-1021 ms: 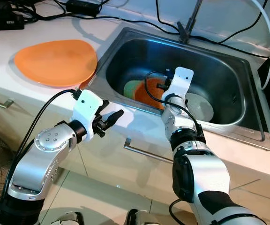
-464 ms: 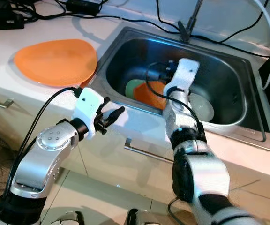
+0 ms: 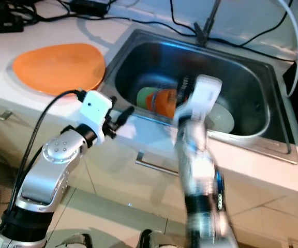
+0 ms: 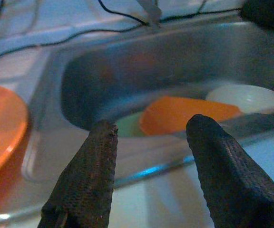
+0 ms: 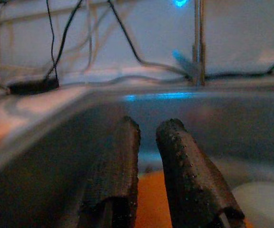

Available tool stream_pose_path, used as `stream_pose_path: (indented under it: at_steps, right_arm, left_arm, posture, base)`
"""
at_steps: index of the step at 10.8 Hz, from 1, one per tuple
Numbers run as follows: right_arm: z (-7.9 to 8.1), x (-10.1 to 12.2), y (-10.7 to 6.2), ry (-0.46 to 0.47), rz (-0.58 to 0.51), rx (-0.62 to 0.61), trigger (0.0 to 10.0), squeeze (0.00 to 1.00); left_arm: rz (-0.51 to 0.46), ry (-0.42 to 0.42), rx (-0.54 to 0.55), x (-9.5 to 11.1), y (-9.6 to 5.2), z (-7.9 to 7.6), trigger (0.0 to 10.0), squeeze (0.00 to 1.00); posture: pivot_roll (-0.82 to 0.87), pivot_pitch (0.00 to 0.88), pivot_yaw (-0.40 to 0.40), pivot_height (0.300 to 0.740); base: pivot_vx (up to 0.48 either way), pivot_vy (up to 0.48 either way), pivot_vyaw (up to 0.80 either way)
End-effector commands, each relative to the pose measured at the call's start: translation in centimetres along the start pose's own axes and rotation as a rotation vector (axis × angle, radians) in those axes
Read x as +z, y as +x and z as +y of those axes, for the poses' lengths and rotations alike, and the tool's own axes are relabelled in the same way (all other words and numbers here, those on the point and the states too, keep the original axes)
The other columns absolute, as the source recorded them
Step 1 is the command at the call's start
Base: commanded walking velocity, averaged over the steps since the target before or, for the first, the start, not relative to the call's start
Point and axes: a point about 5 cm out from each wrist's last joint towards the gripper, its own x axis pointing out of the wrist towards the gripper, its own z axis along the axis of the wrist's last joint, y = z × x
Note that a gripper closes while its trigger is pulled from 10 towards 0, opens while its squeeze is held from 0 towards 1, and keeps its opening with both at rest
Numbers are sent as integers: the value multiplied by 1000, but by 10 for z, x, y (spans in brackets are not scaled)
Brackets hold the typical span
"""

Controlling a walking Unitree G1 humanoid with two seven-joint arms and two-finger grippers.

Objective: Kitchen organization

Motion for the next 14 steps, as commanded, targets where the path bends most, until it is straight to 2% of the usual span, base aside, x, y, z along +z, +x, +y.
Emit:
stream_pose_path:
  at_steps: [1,3,4,6,7,8,10,11,13,14]
  right_arm:
    - [3,3,-5,-18,-2,20,10000,0]
    - [10,-9,-20,-16,49,56,10000,0]
    - [12,-14,-22,-11,68,56,10000,0]
    - [15,-19,-24,4,102,47,10000,0]
    - [17,-23,-25,16,114,47,10000,0]
    - [19,-28,-27,25,129,38,10000,0]
    - [23,-30,-27,49,138,40,10000,0]
    - [22,-31,-27,52,138,40,10000,0]
    - [19,-31,-24,59,139,20,10000,0]
    - [19,-31,-24,59,141,19,10000,0]
  left_arm:
    - [-17,15,29,0,0,2,10000,0]
    - [-26,42,68,-2,-4,8,10000,0]
    - [-25,55,74,-3,-5,9,10000,0]
    - [-29,178,92,-1,-10,17,10000,0]
    - [-23,281,124,1,-15,30,10000,4]
    - [-13,373,164,2,-19,44,10000,1000]
    - [73,567,167,0,-24,64,10000,1000]
    - [105,615,147,-2,-24,67,10000,0]
    - [152,752,98,-3,-22,70,10000,0]
    - [169,785,78,-3,-21,71,10000,0]
  posture:
    - [-18,102,-106,740]
    - [-12,90,-103,740]
    - [-9,89,-102,740]
    - [-2,80,-97,740]
    - [9,76,-95,740]
    - [17,73,-92,740]
    - [33,75,-89,740]
    - [36,77,-89,740]
    - [37,87,-90,740]
    - [39,89,-89,740]
  base:
    - [0,0,0]
    - [0,0,0]
    - [0,0,0]
    - [0,0,0]
    - [0,0,0]
    - [0,0,0]
    - [0,0,0]
    - [0,0,0]
    - [0,0,0]
    - [0,0,0]
